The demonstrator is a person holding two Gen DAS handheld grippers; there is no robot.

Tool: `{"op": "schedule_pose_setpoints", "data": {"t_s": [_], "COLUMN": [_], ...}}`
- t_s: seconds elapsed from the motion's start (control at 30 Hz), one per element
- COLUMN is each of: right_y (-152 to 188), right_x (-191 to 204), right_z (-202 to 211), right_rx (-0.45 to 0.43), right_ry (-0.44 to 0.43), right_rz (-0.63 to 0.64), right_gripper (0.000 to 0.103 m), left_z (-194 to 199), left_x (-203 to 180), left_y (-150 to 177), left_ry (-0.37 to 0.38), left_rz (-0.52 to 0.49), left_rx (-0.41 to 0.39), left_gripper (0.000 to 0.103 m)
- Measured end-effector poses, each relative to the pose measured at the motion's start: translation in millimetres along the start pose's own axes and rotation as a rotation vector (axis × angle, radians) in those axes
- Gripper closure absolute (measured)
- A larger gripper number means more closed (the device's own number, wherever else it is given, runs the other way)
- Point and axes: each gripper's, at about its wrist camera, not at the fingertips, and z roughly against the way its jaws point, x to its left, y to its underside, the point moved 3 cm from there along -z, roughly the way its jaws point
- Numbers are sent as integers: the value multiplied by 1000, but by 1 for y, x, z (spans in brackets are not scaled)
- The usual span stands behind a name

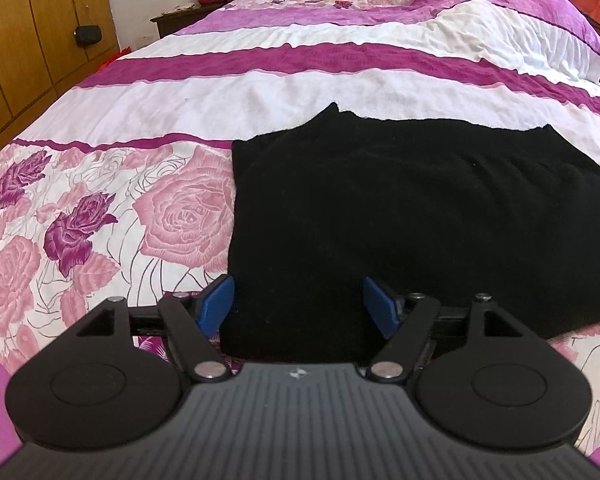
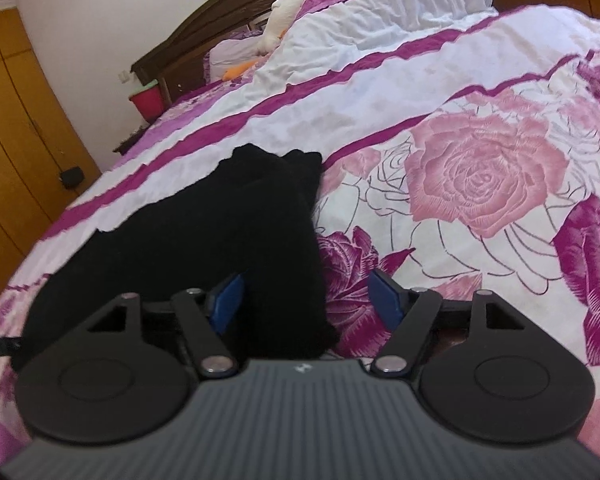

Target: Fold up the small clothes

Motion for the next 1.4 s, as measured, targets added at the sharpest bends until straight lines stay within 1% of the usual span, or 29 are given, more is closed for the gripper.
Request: {"op": "schedule_pose_setpoints", "data": {"t_s": [0.17, 0.27, 0.43, 0.53, 0.6, 0.83, 0.97, 1.07, 1.17, 1.2, 1.23, 1.27, 1.33, 1.4], "right_y": [-1, -1, -5, -7, -8, -11, -12, -12, -12, -13, -12, -12, -12, -15], "right_x": [-2, -2, -5, -1, 0, 1, 2, 1, -3, -4, -6, -7, -9, -9], "right_z": [-5, -8, -7, -11, -17, -37, -43, -42, -43, -44, -44, -45, -45, -42], "right_rx": [6, 2, -1, 5, -14, -99, -123, -136, -144, -145, -146, -143, -137, -144], "right_ry": [-28, -43, -106, -146, -139, -146, -160, -162, -168, -170, -171, -177, -196, -218], "right_rz": [-7, -12, -93, -120, -129, -228, -254, -267, -300, -316, -328, -340, -353, -356], "right_gripper": [32, 31, 31, 31, 31, 32, 32, 34, 44, 50, 59, 63, 90, 91], "left_z": [3, 10, 18, 18, 16, 13, 11, 10, 9, 9, 9, 9, 10, 14], "left_x": [-2, -5, -10, -16, -18, -18, -17, -18, -18, -18, -18, -17, -17, -13], "left_y": [-1, -1, 0, 2, 2, 5, 4, 5, 5, 5, 5, 5, 4, 4], "left_ry": [-11, 2, 33, 31, 22, 19, 24, 21, 18, 18, 18, 20, 24, 30], "left_rz": [13, 23, 28, 8, 3, 9, 19, 17, 11, 11, 12, 13, 17, 26], "left_rx": [6, 1, 4, 9, 11, 18, 21, 21, 20, 19, 20, 20, 19, 15], "left_gripper": [27, 27, 27, 27, 27, 27, 27, 27, 27, 27, 27, 27, 27, 27]}}
